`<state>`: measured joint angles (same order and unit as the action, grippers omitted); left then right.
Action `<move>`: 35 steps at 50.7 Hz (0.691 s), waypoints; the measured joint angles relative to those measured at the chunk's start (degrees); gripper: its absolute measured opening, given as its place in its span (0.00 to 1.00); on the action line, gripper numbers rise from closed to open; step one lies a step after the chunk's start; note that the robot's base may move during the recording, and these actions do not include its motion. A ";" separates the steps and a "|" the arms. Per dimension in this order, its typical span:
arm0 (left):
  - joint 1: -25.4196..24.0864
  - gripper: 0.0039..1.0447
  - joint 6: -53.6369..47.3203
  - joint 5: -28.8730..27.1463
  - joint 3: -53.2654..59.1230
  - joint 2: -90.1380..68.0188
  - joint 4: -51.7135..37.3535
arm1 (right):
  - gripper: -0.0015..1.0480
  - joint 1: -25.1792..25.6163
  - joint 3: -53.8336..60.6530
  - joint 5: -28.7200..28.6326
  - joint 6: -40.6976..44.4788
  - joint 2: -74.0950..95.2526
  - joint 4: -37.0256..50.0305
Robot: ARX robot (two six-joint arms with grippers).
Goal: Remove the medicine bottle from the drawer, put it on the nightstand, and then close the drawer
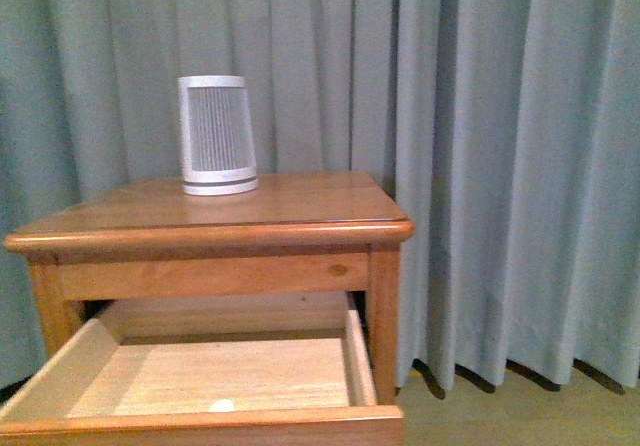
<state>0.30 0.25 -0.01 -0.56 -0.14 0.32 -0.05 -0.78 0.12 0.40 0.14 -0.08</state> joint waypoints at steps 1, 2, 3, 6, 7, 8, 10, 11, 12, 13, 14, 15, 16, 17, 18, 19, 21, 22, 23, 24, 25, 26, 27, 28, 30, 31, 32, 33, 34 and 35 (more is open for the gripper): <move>0.00 0.94 0.00 0.02 0.00 -0.02 0.04 | 0.93 0.02 0.00 -0.22 0.00 0.04 -0.02; 0.00 0.94 0.02 -0.04 0.00 -0.02 0.02 | 0.93 0.02 0.00 -0.15 0.00 0.04 -0.02; 0.00 0.94 0.00 -0.11 0.00 0.04 0.02 | 0.93 0.02 0.00 -0.17 0.00 0.02 -0.02; 0.00 0.94 0.00 -0.02 0.00 0.00 0.00 | 0.93 0.00 0.00 -0.15 -0.02 0.04 -0.04; 0.00 0.94 0.00 0.11 0.00 0.04 0.00 | 0.93 0.02 0.00 -0.07 0.00 0.11 -0.04; 0.00 0.94 0.00 -0.02 0.00 0.15 -0.02 | 0.93 0.02 0.00 0.00 0.00 0.04 0.02; 0.00 0.94 0.00 -0.15 0.02 0.15 -0.04 | 0.93 0.02 0.00 -0.07 0.00 0.04 0.07; 0.00 0.94 0.00 0.00 0.00 0.09 0.00 | 0.93 0.02 0.00 -0.15 -0.02 0.07 0.04; 0.00 0.94 0.00 -0.02 0.02 0.09 0.00 | 0.93 0.02 0.00 -0.15 0.00 0.07 0.04; 0.00 0.94 -0.02 -0.04 0.00 0.11 -0.02 | 0.93 0.02 0.00 -0.22 0.00 0.07 0.02; 0.02 0.94 0.00 -0.07 0.00 0.11 -0.02 | 0.93 0.02 0.00 -0.24 0.00 0.07 0.02; 0.00 0.94 0.00 -0.33 0.02 0.09 0.00 | 0.93 0.02 0.00 -0.39 0.00 0.09 0.02; 0.00 0.94 0.02 -0.42 0.02 0.11 0.00 | 0.93 0.02 0.00 -0.46 0.00 0.07 0.02; 0.00 0.94 0.02 -0.39 0.02 0.13 0.00 | 0.93 0.02 0.00 -0.50 0.02 0.07 0.02; 0.00 0.94 0.02 -0.42 0.02 0.13 0.00 | 0.93 0.02 0.00 -0.48 0.00 0.07 0.02; 0.00 0.94 0.02 -0.42 0.02 0.13 0.00 | 0.93 0.02 0.00 -0.42 -0.02 0.07 0.00; 0.00 0.94 0.00 -0.13 0.02 0.09 0.00 | 0.93 -1.07 -0.50 3.37 -1.73 1.73 -1.36; 0.00 0.94 0.00 -0.02 0.02 0.09 0.00 | 0.93 -2.05 -1.01 5.49 -2.67 3.69 -1.20; 0.00 0.94 0.00 -0.04 0.02 0.11 0.00 | 0.93 -3.02 -1.84 7.48 -3.82 6.32 -0.24; 0.00 0.94 0.00 -0.13 0.02 0.11 0.00 | 0.93 -3.82 -2.99 8.61 -4.92 9.73 1.22; 0.00 0.94 0.00 -0.22 0.02 0.13 -0.02 | 0.93 -4.15 -3.78 8.72 -5.11 11.58 2.14; 0.00 0.94 0.02 -0.28 0.02 0.13 -0.02 | 0.93 -4.61 -5.51 8.39 -5.90 15.32 3.80; -0.02 0.94 0.00 -0.22 0.02 0.13 -0.02 | 0.93 -4.98 -7.52 7.58 -6.88 19.32 5.31; -0.04 0.94 0.00 -0.15 0.02 0.11 0.00 | 0.93 -5.38 -9.70 7.15 -7.41 23.12 6.62; -0.04 0.94 0.00 -0.13 0.02 0.13 -0.02 | 0.93 -5.81 -13.29 7.08 -7.78 28.85 8.24; -0.02 0.94 0.00 -0.13 0.02 0.13 -0.02 | 0.93 -6.01 -15.87 6.67 -8.00 32.52 8.81; -0.04 0.94 0.00 -0.13 0.02 0.13 0.00 | 0.93 -6.16 -18.58 5.99 -8.50 36.15 8.85; -0.04 0.94 0.00 -0.17 0.02 0.13 0.00 | 0.93 -6.27 -21.27 5.27 -8.74 39.69 8.66; -0.04 0.94 0.02 -0.15 0.02 0.13 0.00 | 0.93 -6.47 -23.93 4.61 -8.98 43.21 8.24; -0.04 0.94 0.02 -0.17 0.02 0.13 0.00 | 0.93 -6.56 -25.31 4.46 -9.05 44.92 7.91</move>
<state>0.25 0.27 -0.19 -0.54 -0.01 0.32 -6.61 -26.09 4.58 -8.64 45.06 7.84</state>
